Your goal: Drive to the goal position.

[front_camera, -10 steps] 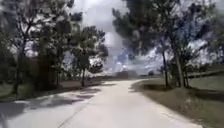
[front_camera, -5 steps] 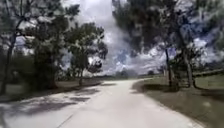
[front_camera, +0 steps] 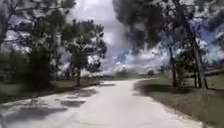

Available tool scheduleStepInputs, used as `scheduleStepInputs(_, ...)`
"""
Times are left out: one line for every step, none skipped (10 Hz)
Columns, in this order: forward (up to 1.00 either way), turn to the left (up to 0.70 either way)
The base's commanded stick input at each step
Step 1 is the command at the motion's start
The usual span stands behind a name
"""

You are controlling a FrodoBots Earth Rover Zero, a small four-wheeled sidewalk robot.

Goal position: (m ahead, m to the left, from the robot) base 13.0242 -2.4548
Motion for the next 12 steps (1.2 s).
scheduleStepInputs(0.85, 0.00)
scheduleStepInputs(0.85, 0.00)
scheduleStepInputs(0.85, 0.00)
scheduleStepInputs(0.85, 0.00)
scheduleStepInputs(0.85, 0.00)
scheduleStepInputs(0.85, 0.00)
scheduleStepInputs(0.85, 0.00)
scheduleStepInputs(0.85, 0.00)
scheduleStepInputs(0.85, 0.00)
scheduleStepInputs(0.85, 0.00)
scheduleStepInputs(0.85, 0.00)
scheduleStepInputs(0.85, 0.00)
